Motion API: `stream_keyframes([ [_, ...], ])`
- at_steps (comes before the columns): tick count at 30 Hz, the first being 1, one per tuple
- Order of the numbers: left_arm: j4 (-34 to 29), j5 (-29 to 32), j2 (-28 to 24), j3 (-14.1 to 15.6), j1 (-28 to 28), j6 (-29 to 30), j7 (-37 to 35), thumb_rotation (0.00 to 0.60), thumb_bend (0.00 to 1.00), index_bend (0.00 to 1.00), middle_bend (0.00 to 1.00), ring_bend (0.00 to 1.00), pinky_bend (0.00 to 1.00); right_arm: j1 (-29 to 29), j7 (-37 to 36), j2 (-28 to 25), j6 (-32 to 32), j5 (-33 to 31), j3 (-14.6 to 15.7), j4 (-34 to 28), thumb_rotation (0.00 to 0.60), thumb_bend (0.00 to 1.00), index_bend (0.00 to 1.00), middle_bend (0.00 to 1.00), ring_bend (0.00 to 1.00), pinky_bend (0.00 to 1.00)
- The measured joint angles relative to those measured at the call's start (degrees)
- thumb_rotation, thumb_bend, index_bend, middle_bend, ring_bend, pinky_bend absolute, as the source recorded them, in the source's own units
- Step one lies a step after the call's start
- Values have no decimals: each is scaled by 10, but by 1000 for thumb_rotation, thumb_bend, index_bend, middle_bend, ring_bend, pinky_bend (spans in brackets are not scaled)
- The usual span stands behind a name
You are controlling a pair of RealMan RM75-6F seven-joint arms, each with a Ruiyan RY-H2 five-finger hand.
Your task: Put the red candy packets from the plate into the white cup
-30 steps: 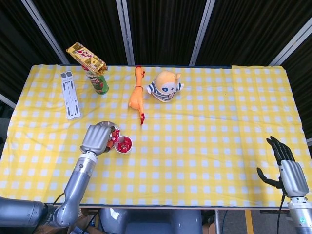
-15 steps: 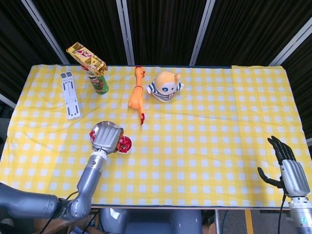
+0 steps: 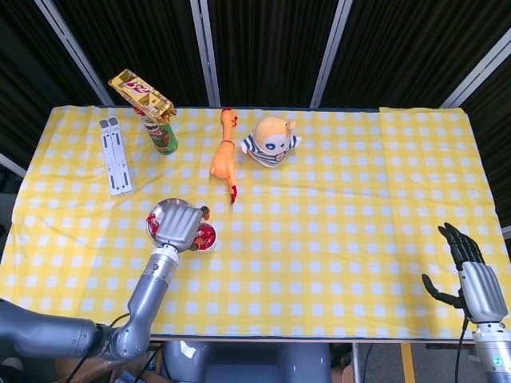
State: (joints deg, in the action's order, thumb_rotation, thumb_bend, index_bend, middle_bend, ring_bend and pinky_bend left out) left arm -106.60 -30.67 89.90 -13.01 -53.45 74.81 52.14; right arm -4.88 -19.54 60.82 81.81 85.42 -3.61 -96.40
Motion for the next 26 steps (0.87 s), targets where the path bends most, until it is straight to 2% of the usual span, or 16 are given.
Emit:
stream_keyframes([
  [3,-11,-39,-9,2,12,11,-25,600,296,267,822,887,889,0,-1,0,1,1,0,1,600,409,0,0,0,0],
  [8,-35,-137,-36,18,45,41,-79,600,270,197,523,624,694,0,-1,1,3,4,0,3,600,408,0,0,0,0],
  [12,-58,-222,-67,45,87,77,-128,600,264,212,444,529,595,0,4,2,5,9,2,4,600,409,0,0,0,0],
  [14,-69,-269,-87,71,115,99,-150,600,252,203,349,415,496,0,10,2,5,11,3,6,600,408,0,0,0,0],
  [16,-76,-316,-107,105,148,123,-170,600,211,119,172,206,326,0,21,4,7,14,3,12,600,409,0,0,0,0],
  [19,-79,-374,-131,157,196,155,-192,600,138,10,12,22,86,-1,42,7,11,18,3,20,600,409,0,0,0,0],
  [22,-76,-429,-161,221,256,189,-210,600,105,0,0,0,18,-1,65,10,13,23,5,23,600,409,0,0,0,0],
  [26,-75,-466,-207,271,309,214,-221,600,102,0,0,0,1,1,89,14,19,29,8,23,600,409,0,0,0,0],
])
